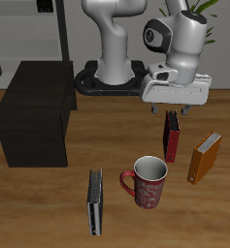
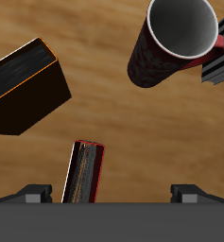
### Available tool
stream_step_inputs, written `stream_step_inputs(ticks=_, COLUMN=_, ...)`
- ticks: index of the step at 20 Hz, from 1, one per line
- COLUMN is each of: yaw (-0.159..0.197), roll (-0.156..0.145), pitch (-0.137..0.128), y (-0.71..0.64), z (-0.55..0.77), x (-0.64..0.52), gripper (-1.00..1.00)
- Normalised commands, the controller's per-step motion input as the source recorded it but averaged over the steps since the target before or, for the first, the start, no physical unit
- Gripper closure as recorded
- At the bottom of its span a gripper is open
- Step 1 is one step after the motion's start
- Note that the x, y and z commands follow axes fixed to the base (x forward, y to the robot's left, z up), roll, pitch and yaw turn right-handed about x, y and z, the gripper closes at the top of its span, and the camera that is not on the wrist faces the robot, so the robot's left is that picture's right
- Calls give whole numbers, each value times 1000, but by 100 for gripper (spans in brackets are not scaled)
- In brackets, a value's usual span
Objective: Place the red book upright on top of the shelf
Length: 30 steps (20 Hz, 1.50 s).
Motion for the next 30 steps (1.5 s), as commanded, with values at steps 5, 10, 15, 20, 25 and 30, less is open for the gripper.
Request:
stream_step_inputs(ticks=5, yaw=-5, roll=11, pitch=0, y=184, z=-191, x=-48, gripper=-100)
stream_step_inputs(ticks=10, yaw=0, roll=7, pitch=14, y=6, z=-224, x=61, gripper=-100)
stream_step_inputs(ticks=15, yaw=1, roll=-8, pitch=17, y=-17, z=-257, x=-13, gripper=-100)
stream_step_inputs(ticks=20, yaw=-15, roll=-12, pitch=29, y=-57, z=-187, x=69, gripper=-100)
stream_step_inputs(ticks=25, yaw=-10, roll=14, pitch=5, y=16, z=-177, x=-13, gripper=-100)
stream_step_inputs(ticks=30, yaw=-13, roll=27, pitch=32, y=-60, z=-153, x=40, gripper=100)
